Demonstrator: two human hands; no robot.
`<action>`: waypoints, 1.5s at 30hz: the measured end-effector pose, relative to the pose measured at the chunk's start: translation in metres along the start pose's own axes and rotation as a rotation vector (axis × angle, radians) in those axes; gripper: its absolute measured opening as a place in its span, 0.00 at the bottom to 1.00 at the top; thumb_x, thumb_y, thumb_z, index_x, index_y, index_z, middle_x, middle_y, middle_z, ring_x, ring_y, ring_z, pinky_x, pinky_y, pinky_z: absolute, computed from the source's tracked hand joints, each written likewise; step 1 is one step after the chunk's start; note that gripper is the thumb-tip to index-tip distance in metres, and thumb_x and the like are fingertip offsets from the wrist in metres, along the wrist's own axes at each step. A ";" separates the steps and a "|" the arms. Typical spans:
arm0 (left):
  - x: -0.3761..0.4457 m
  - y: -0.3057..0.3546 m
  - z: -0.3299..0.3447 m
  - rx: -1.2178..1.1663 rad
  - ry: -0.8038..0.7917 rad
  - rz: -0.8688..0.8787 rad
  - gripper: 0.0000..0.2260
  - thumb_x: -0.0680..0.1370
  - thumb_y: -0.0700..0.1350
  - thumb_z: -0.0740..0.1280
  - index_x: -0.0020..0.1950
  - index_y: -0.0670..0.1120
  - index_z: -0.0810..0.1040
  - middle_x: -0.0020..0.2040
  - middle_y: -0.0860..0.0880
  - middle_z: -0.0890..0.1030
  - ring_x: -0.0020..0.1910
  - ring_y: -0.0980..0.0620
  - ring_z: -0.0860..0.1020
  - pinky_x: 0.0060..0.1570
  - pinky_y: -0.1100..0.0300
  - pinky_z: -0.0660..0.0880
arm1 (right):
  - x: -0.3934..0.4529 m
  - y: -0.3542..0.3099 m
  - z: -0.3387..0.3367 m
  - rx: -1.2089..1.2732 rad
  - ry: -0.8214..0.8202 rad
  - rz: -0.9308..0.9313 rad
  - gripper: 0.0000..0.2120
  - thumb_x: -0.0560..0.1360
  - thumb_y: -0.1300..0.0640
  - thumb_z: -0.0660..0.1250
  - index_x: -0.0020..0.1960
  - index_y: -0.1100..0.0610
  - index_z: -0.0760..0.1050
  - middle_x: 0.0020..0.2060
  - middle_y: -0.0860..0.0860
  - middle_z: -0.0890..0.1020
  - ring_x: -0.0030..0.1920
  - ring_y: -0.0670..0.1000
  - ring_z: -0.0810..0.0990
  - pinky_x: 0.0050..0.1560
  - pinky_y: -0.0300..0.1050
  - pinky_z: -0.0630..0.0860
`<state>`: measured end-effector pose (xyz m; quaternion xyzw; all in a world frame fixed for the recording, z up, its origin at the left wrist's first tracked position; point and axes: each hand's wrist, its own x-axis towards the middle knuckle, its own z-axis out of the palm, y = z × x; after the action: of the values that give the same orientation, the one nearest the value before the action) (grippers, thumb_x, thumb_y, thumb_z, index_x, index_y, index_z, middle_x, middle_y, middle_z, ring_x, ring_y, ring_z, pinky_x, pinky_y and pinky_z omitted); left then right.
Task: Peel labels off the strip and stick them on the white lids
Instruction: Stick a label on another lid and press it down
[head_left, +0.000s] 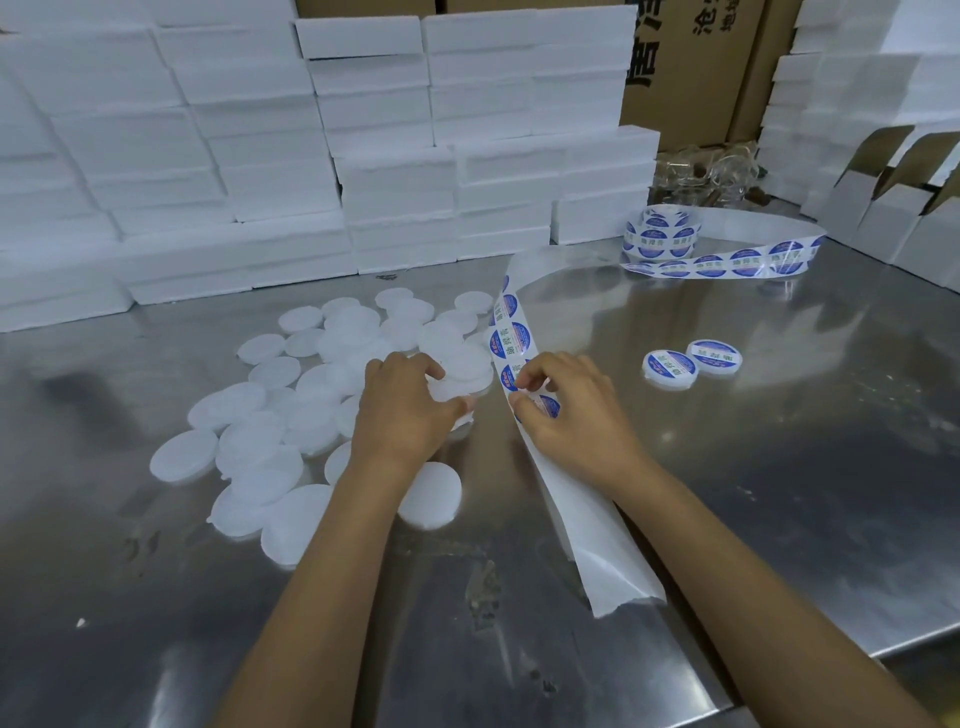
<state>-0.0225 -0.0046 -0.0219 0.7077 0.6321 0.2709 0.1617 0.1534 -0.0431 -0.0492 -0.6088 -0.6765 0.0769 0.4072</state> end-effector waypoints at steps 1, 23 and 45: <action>0.000 0.000 0.000 -0.015 0.013 0.001 0.21 0.73 0.53 0.76 0.62 0.46 0.78 0.59 0.46 0.77 0.63 0.47 0.70 0.52 0.57 0.67 | 0.000 -0.001 0.000 0.012 0.001 0.000 0.04 0.74 0.55 0.69 0.48 0.53 0.77 0.46 0.46 0.81 0.48 0.50 0.74 0.53 0.47 0.71; -0.011 0.026 -0.003 -1.066 -0.308 -0.157 0.11 0.79 0.39 0.70 0.61 0.46 0.81 0.55 0.43 0.85 0.50 0.46 0.86 0.46 0.54 0.83 | 0.000 -0.013 -0.002 0.174 0.044 -0.074 0.25 0.66 0.38 0.76 0.60 0.43 0.76 0.46 0.40 0.80 0.49 0.42 0.73 0.50 0.33 0.70; -0.008 0.018 0.022 -0.513 -0.250 0.171 0.11 0.83 0.38 0.62 0.59 0.54 0.71 0.63 0.55 0.75 0.48 0.66 0.79 0.36 0.69 0.78 | 0.007 0.019 -0.015 -0.133 -0.222 0.062 0.11 0.72 0.45 0.73 0.53 0.44 0.79 0.48 0.39 0.74 0.52 0.42 0.65 0.53 0.45 0.58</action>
<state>0.0044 -0.0127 -0.0307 0.7224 0.4561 0.3450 0.3886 0.1782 -0.0382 -0.0473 -0.6427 -0.7018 0.1114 0.2863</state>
